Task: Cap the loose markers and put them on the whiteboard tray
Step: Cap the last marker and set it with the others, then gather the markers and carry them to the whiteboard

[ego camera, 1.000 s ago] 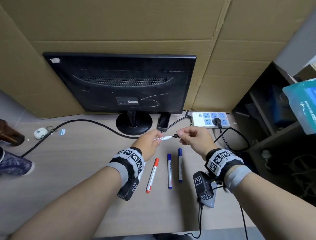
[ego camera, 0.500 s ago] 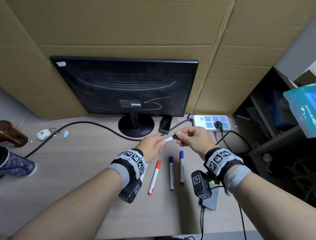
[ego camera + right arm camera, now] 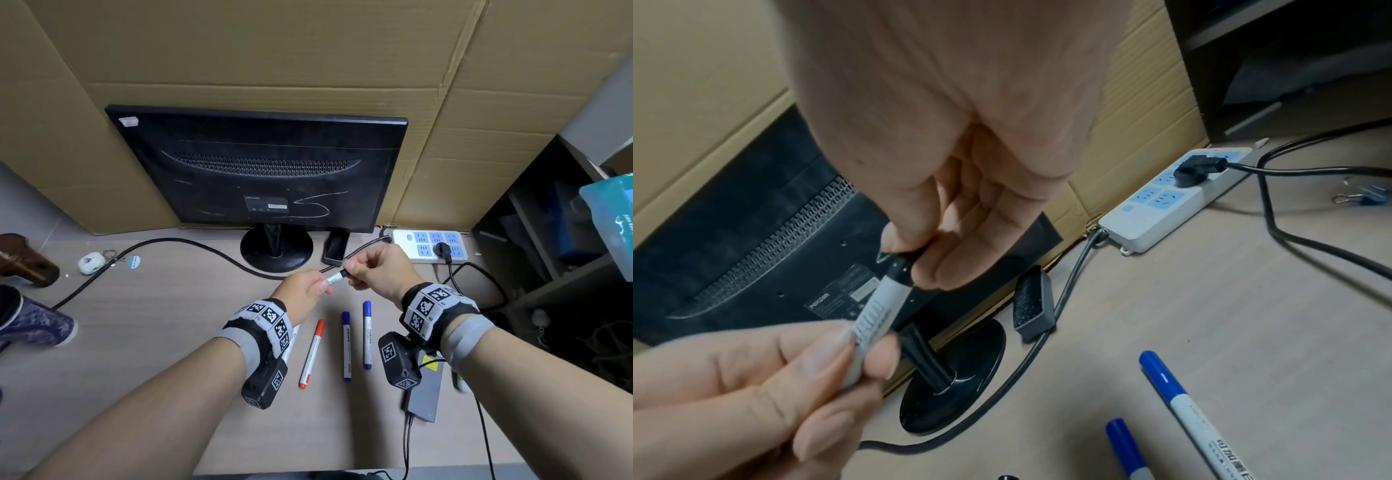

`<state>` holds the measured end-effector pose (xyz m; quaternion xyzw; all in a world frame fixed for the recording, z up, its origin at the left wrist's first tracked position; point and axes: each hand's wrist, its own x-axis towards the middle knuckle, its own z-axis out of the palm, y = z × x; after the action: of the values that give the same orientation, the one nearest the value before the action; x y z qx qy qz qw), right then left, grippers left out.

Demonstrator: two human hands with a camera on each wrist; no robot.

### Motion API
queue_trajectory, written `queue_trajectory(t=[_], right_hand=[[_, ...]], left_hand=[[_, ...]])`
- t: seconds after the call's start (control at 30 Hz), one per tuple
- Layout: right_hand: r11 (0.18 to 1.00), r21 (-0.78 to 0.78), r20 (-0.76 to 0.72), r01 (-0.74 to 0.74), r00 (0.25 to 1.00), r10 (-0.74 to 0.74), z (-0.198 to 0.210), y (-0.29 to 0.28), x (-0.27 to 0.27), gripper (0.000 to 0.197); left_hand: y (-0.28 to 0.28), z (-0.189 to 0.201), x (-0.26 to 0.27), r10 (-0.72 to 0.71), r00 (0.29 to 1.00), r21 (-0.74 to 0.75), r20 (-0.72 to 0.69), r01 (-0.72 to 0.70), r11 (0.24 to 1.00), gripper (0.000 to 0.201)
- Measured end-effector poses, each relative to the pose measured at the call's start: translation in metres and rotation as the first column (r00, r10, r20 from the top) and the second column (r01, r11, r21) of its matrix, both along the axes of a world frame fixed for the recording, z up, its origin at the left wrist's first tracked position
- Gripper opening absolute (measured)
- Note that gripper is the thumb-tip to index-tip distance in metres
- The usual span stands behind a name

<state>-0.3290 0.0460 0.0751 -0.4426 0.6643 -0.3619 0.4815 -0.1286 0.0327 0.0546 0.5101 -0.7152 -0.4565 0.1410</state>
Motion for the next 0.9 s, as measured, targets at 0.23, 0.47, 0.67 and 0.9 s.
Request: queue_trajectory(t=[0.23, 0.47, 0.67, 0.9], right_hand=[[0.985, 0.061, -0.164, -0.161, 0.972, 0.169, -0.012, 0.004, 0.010, 0.019], [0.948, 0.317, -0.400, -0.025, 0.903, 0.158, -0.070, 0.035, -0.005, 0.040], [0.902, 0.425, -0.466, 0.077, 0.873, 0.145, -0.103, 0.061, -0.022, 0.051], [0.886, 0.456, -0.485, 0.083, 0.858, 0.169, -0.112, 0.069, -0.023, 0.042]], left_hand=[[0.006, -0.015, 0.003, -0.084, 0.973, 0.135, 0.214, 0.056, 0.989, 0.035], [0.035, -0.076, 0.025, 0.024, 0.778, 0.194, 0.628, -0.186, 0.963, 0.091], [0.046, -0.116, 0.017, 0.068, 0.719, 0.123, 0.692, -0.210, 0.970, 0.107], [0.044, -0.128, 0.017, 0.153, 0.775, 0.081, 0.613, -0.255, 0.964, 0.108]])
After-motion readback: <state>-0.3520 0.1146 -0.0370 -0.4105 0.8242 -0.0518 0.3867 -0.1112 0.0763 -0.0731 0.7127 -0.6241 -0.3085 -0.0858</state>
